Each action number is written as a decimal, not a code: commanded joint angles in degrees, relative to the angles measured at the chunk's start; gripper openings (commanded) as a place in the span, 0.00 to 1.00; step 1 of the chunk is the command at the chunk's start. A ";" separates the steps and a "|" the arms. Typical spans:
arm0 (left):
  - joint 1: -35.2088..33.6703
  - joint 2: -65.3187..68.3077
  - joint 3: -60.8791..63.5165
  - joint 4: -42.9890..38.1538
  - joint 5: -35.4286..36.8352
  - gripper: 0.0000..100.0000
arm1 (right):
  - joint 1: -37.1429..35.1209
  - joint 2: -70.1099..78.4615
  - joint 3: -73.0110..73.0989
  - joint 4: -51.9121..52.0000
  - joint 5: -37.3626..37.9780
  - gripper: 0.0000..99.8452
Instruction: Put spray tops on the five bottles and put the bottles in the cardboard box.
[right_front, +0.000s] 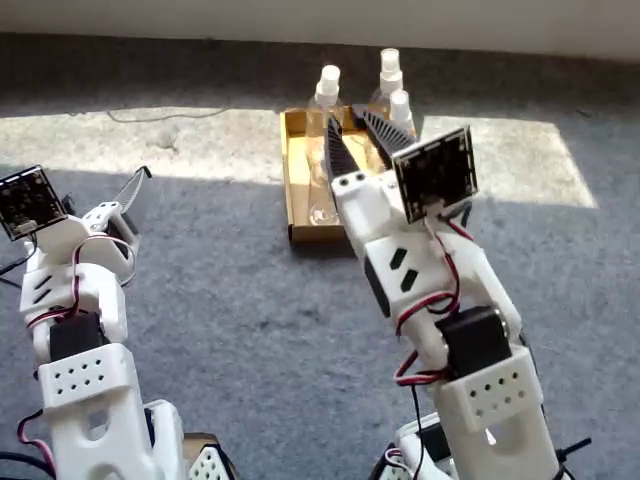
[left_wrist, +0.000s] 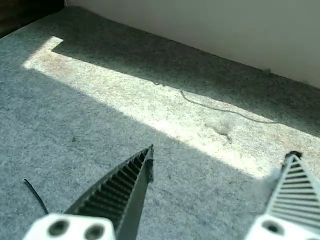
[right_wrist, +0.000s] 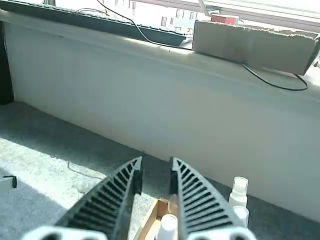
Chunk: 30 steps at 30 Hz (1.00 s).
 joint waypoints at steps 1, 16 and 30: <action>0.75 -0.66 -1.63 -0.79 0.53 0.35 | 2.95 -10.24 9.63 1.36 -0.09 0.00; 4.79 -0.75 -1.80 20.04 0.79 0.35 | 15.25 -47.08 58.59 1.63 -0.09 0.00; 9.80 -0.84 -1.98 26.20 0.79 0.35 | 17.63 -48.84 67.47 7.96 -0.09 0.00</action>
